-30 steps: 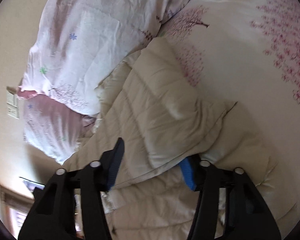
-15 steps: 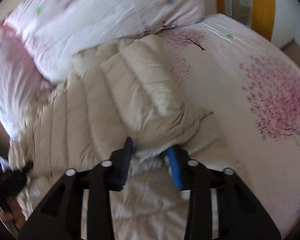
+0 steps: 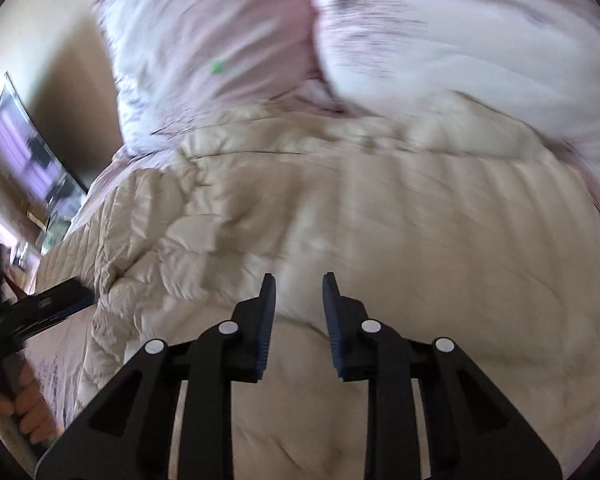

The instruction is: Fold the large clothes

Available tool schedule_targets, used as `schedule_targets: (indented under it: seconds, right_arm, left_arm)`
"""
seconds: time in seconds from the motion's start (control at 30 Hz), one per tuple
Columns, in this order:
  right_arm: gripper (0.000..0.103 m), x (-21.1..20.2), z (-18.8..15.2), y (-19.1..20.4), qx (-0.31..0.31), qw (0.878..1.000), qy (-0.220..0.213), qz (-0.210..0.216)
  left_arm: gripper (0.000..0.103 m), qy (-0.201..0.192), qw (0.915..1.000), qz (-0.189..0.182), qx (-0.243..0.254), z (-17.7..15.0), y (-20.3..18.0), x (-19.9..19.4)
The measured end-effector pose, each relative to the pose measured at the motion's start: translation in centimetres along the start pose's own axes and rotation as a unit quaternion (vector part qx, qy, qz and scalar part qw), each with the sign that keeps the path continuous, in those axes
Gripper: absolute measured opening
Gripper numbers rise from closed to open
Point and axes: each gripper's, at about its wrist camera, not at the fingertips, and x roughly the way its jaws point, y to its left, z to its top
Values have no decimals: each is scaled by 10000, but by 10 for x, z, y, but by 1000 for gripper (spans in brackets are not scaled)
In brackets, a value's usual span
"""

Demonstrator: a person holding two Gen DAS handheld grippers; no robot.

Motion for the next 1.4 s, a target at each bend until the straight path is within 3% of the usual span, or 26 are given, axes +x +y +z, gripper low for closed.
schedule_targets:
  seconds: [0.23, 0.3, 0.4, 0.47, 0.5, 0.53, 0.6, 0.73, 1.1, 1.13, 1.3, 1.4]
  right_arm:
    - [25, 54, 11, 45, -436, 9985, 300, -150]
    - [26, 73, 7, 54, -632, 9955, 533, -453]
    - [26, 80, 5, 62, -902, 9920, 508, -717]
    - [36, 72, 8, 58, -707, 9945, 545, -546]
    - [53, 65, 9, 54, -520, 9964, 539, -390]
    - [65, 57, 10, 47, -311, 9980, 517, -182]
    - [65, 38, 9, 40, -84, 9990, 422, 104]
    - [65, 12, 2, 34, -47, 9991, 355, 247]
    - [65, -4, -15, 28, 36, 9977, 491, 461]
    - [65, -5, -15, 27, 48, 9978, 471, 453]
    - [65, -9, -17, 18, 70, 9984, 393, 393]
    - [65, -10, -18, 10, 116, 9985, 394, 364]
  left_arm:
    - [56, -540, 9945, 686, -572, -10, 78, -68]
    - [56, -598, 9916, 779, -848, -15, 102, -83]
    - [56, -706, 9868, 709, -1270, -20, 127, -97]
    - [56, -872, 9814, 593, -1604, -24, 145, -106]
    - [56, -942, 9787, 540, -1742, -25, 152, -110]
    - [56, -1014, 9747, 481, -1934, -26, 160, -112]
    - [56, -1087, 9686, 370, -2205, -27, 172, -113]
    - [56, -1276, 9524, 241, -2758, -25, 195, -113]
    - [56, -1761, 9104, 158, -3742, -23, 235, -111]
    - [54, -1846, 9058, 162, -3811, -23, 239, -112]
    - [36, -1928, 8984, 102, -3944, -24, 248, -110]
    - [18, -1951, 8967, 59, -3972, -24, 252, -108]
